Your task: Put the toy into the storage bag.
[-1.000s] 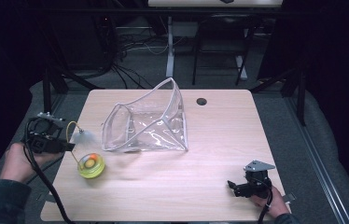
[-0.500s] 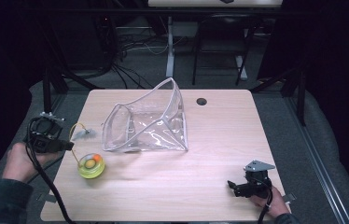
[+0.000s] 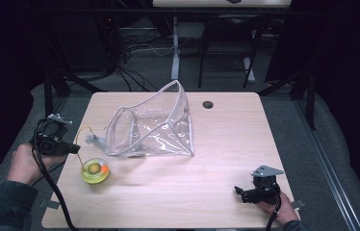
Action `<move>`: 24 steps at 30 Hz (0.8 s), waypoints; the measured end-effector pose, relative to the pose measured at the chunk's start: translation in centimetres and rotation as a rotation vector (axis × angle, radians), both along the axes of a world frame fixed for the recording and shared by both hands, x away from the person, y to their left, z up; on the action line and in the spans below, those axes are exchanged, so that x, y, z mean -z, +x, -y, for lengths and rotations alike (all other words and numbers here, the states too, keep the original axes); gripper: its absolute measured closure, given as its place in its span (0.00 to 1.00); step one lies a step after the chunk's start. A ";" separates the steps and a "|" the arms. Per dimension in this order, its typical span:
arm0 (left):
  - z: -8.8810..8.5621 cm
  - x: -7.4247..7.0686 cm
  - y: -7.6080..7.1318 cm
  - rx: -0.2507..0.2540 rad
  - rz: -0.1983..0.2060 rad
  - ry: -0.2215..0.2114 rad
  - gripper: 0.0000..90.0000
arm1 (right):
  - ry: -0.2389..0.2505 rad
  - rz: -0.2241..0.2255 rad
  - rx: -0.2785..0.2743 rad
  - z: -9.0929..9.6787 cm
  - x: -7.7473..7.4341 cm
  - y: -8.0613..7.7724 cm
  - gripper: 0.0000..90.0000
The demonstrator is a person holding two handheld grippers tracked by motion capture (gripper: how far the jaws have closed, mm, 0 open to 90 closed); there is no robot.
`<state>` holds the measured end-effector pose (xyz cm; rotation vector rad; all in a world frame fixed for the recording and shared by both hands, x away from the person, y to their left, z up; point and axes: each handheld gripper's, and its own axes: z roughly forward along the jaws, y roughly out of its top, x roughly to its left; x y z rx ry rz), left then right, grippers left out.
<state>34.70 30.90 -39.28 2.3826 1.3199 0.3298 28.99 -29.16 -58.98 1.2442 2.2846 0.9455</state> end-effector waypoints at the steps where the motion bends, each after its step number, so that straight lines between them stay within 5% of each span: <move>1: 0.1 0.0 0.1 0.005 -0.005 0.001 0.98 | 0.000 0.000 0.000 0.0 0.0 0.0 0.00; 24: 0.3 -2.0 0.2 0.023 -0.001 0.026 0.98 | 0.001 0.002 -0.001 0.0 0.0 0.0 0.00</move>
